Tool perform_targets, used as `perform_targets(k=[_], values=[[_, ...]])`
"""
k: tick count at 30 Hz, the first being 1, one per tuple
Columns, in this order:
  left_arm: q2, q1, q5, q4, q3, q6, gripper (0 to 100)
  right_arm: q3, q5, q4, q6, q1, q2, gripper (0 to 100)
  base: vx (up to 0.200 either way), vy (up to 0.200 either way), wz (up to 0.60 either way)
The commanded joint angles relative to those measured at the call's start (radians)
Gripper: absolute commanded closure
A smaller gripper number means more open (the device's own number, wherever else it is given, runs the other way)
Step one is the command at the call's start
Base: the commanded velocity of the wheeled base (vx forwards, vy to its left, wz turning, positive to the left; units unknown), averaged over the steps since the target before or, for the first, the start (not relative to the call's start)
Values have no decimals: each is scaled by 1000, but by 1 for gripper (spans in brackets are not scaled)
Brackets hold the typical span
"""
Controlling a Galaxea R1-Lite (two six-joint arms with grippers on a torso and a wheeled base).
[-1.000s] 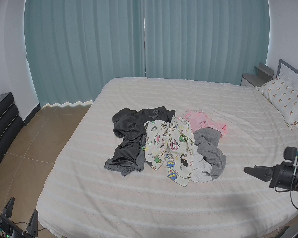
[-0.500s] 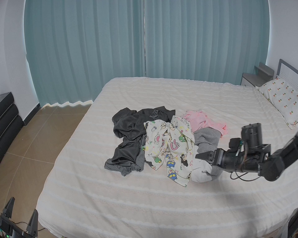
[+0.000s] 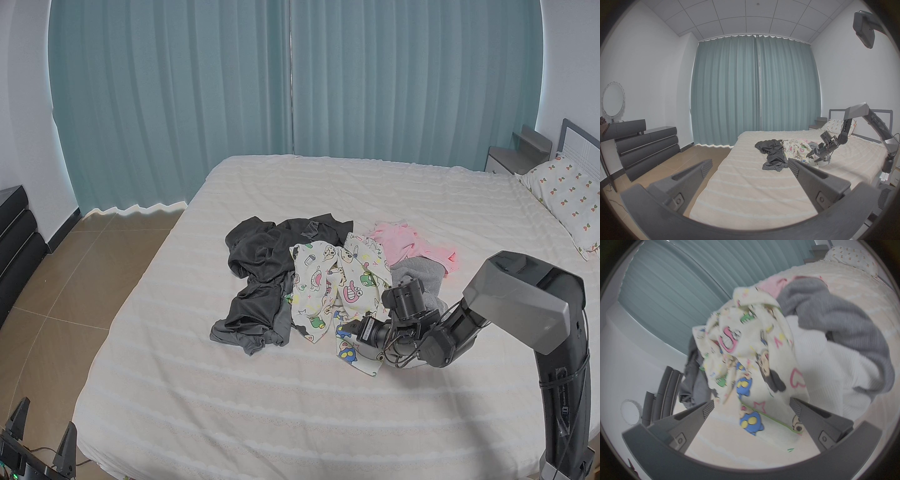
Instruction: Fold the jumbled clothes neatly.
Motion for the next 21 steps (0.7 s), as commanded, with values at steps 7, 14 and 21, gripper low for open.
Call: perform_targets(k=[7,14,21], values=[[-16,1,0,0,18,-1,0,8,-9,12,1,10,4,0,0,0,0],[-16,1,0,0,18,-1,0,98,-7,12,-3,12,-69,0,0,0,0],[-16,1,0,0,18,1,0,161,-7,6,-65,16,-68,0,0,0,0]])
